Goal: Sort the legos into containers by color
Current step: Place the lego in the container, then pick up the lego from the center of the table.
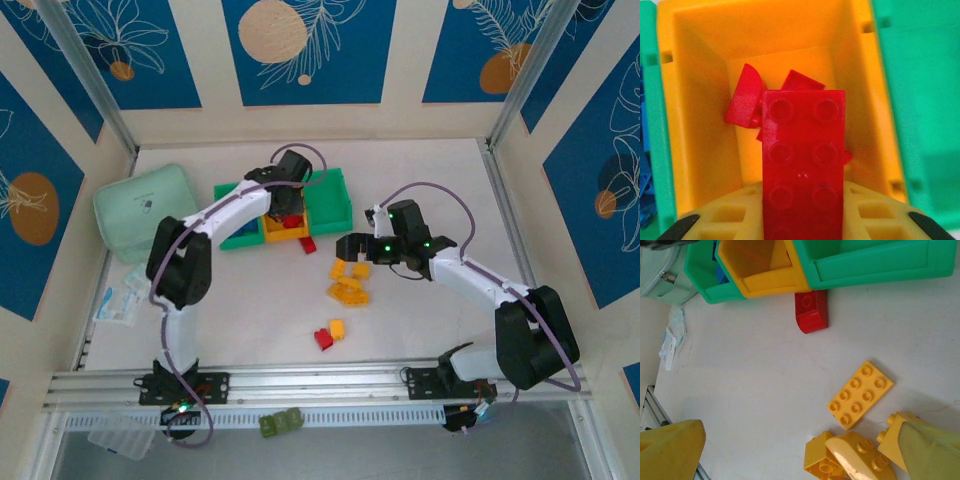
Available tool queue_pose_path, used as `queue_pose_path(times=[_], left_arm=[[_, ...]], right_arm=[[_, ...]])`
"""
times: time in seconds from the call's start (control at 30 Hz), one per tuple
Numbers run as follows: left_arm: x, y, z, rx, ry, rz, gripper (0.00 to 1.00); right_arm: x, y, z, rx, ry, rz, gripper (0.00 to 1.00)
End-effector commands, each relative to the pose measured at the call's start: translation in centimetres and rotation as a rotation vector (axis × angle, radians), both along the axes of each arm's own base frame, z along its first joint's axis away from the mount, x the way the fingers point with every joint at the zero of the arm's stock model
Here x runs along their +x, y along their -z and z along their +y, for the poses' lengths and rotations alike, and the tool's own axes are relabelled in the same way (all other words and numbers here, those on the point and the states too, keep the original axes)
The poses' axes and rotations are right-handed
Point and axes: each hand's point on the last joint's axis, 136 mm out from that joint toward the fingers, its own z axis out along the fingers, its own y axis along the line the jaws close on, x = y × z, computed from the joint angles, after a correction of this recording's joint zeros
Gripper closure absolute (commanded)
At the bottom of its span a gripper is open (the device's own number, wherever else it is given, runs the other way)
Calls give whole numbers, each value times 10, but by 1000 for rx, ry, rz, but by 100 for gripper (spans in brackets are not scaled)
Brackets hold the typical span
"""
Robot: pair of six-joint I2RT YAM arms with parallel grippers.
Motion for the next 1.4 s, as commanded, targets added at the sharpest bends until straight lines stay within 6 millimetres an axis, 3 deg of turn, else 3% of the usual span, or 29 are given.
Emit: queue_pose_path(times=[0.0,0.17,0.27,0.47,0.73,0.93,1.07,1.37], left_arm=[[13,-7,9,33,24,5,60],[12,-14,2,-26,55,-7,47],[3,-21,0,-56,59,-10,44],[-34,-33,-15,-135,86,-7,42],[-95,-12,-43,-251,55,45,36],[-121,15,-59,-274,7,93,31],[-123,31,-59,-248,-44,100,26],[-105,57,-62,-126,-93,102,21]], right_arm=[[3,-6,0,-7,1,4,1],[6,-10,-4,-16,10,-11,1],[7,-8,-7,-13,14,6,1],[5,-2,-14,-30,28,26,1],[6,11,-14,-22,28,41,1],[9,18,-11,-39,-10,16,1],[14,20,-11,-30,-8,-24,1],[23,23,-16,-39,20,-72,1]])
